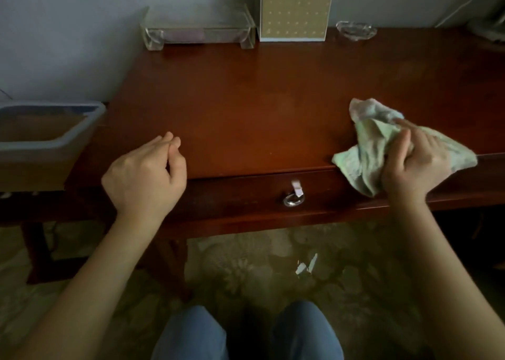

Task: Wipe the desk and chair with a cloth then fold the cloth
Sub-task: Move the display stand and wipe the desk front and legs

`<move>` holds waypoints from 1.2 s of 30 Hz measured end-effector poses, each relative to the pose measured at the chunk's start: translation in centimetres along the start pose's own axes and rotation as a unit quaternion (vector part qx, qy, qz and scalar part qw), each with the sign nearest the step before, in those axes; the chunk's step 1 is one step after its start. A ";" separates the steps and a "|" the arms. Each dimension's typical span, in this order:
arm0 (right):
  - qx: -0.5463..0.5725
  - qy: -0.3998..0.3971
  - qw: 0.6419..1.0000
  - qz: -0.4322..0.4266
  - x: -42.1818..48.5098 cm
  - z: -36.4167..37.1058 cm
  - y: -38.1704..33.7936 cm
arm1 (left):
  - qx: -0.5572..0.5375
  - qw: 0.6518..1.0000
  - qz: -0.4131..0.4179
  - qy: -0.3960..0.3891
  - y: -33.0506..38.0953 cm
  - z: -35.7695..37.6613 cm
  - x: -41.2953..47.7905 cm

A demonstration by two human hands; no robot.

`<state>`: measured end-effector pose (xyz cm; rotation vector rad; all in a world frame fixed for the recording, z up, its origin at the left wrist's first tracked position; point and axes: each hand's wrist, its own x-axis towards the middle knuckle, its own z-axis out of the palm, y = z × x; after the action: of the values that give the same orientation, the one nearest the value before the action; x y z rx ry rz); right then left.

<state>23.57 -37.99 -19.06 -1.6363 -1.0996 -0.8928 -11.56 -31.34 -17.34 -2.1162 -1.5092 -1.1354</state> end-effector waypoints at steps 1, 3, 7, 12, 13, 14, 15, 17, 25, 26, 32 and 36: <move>0.005 0.018 1.000 0.001 0.0 0.0 0.0 | 0.007 1.000 -0.021 -0.008 0.1 -0.2 0.2; 0.019 0.040 0.999 0.013 -0.3 0.0 -0.1 | 0.033 0.999 -0.041 -0.015 0.0 -0.5 0.2; 0.034 0.000 0.997 0.069 -0.4 -0.2 -2.7 | 0.037 0.999 -0.019 -0.020 -0.4 -0.3 0.2; 0.096 -0.055 0.984 -0.138 -5.4 1.4 -13.3 | -0.041 0.998 0.047 -0.029 -1.5 -0.8 0.2; 0.074 -0.034 0.982 -0.168 -7.0 2.0 -15.1 | -0.062 0.995 0.055 -0.048 -1.9 -1.3 0.4; 0.056 -0.012 0.980 -0.189 -8.5 2.5 -16.5 | -0.084 0.992 0.059 -0.071 -2.2 -1.7 0.6; 0.044 0.013 0.979 -0.200 -9.7 3.0 -17.5 | -0.102 0.989 0.058 -0.091 -2.6 -2.1 0.8; 0.030 0.054 0.976 -0.208 -10.9 3.9 -18.2 | -0.127 0.982 0.049 -0.129 -3.3 -2.4 1.4; 0.013 -0.068 0.901 -0.427 -14.3 3.2 -13.2 | -0.080 0.986 0.062 -0.129 -3.5 -1.5 2.0; 0.000 -0.097 0.880 -0.466 -14.8 3.0 -12.4 | -0.085 0.985 0.065 -0.133 -3.6 -1.5 2.0; 0.045 -0.155 0.819 -0.550 -10.8 2.9 -15.0 | -0.113 0.983 0.042 -0.137 -4.7 -2.2 1.8; 0.096 -0.095 0.852 -0.506 -7.6 3.0 -20.3 | -0.224 0.964 -0.006 -0.145 -6.5 -2.6 1.6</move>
<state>2.19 -33.90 -20.73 -0.9084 -2.1907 -1.2099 -18.29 -29.33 -15.71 -2.6784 -1.4913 -1.3174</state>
